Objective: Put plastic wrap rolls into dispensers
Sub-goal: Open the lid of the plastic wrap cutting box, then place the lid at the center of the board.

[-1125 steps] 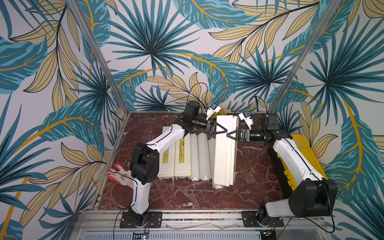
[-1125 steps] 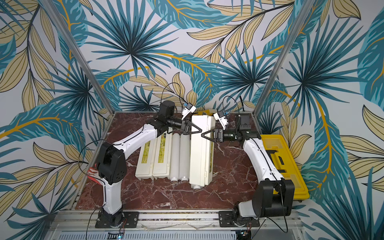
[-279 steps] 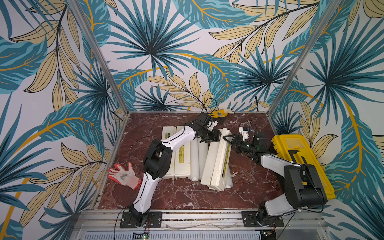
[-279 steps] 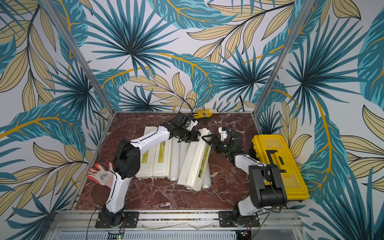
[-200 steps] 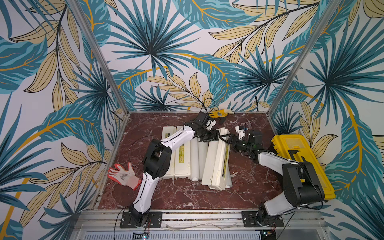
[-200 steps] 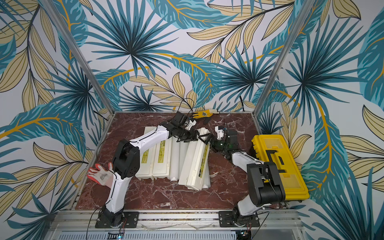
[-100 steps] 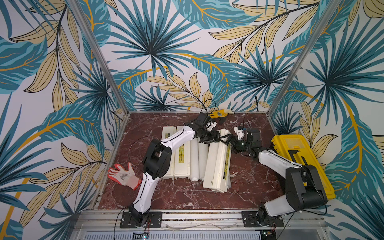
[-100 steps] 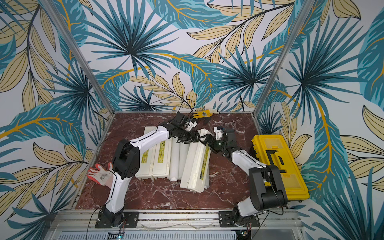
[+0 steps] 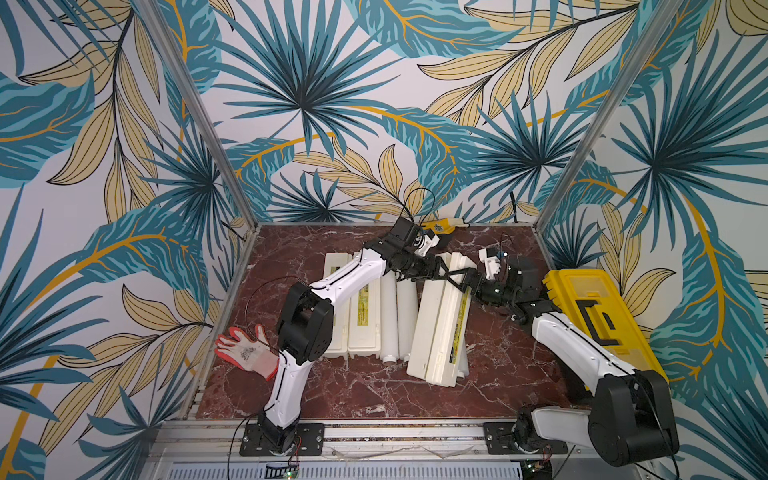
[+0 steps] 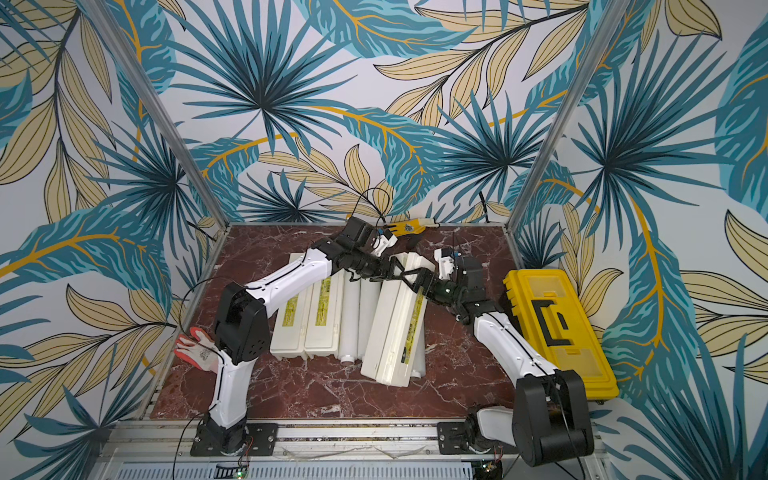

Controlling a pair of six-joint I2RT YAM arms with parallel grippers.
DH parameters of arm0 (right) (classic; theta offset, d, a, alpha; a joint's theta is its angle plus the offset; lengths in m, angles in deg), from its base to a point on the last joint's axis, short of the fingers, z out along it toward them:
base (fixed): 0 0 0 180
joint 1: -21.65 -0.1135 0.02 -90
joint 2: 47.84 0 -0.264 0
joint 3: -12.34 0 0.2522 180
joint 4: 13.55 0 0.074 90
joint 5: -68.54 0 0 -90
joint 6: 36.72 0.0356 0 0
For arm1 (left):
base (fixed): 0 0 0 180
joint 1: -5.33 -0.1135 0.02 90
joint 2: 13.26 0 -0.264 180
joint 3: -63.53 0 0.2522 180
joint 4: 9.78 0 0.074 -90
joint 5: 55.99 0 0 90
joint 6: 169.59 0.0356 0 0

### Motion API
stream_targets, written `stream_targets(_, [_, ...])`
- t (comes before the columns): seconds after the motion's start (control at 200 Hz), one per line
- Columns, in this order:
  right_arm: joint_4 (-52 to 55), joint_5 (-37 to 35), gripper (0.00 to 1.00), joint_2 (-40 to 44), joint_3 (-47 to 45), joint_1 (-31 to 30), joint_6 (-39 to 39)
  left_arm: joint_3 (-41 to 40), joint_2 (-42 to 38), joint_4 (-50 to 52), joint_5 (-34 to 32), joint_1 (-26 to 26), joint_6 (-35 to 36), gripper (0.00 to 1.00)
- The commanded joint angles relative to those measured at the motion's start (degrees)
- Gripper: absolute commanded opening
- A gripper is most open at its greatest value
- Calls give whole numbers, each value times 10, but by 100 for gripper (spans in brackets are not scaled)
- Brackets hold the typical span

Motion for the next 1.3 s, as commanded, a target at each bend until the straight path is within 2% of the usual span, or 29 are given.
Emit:
stream_targets(0.0, [-6,14,40,30,-14,18,-18,-16,-14,12,-65,-40,-5,27])
stream_targets(0.185, [-64,48,40,64,-31,20,-21,-14,-6,12,-55,-53,-7,26])
stream_targets(0.401, [14,29,39,83,-18,20,-77,4,8,12,-33,-61,-12,26])
stream_targets(0.541, [66,13,38,71,22,21,-73,18,6,11,-21,-56,-13,26])
stream_targets(0.741, [388,-95,40,44,197,41,-176,28,-8,11,-17,-55,-16,26])
stream_targets(0.861, [515,-151,42,10,284,60,-226,35,-17,12,-14,-55,-18,26])
stream_targets(0.941, [573,-211,43,-21,324,70,-258,35,-25,12,-15,-55,-18,26])
stream_targets(1.071, [639,-264,44,-87,373,87,-293,36,-39,11,-12,-55,-17,26])
stream_targets(1.297, [671,-341,44,-210,417,96,-332,36,-66,12,-12,-56,-22,27])
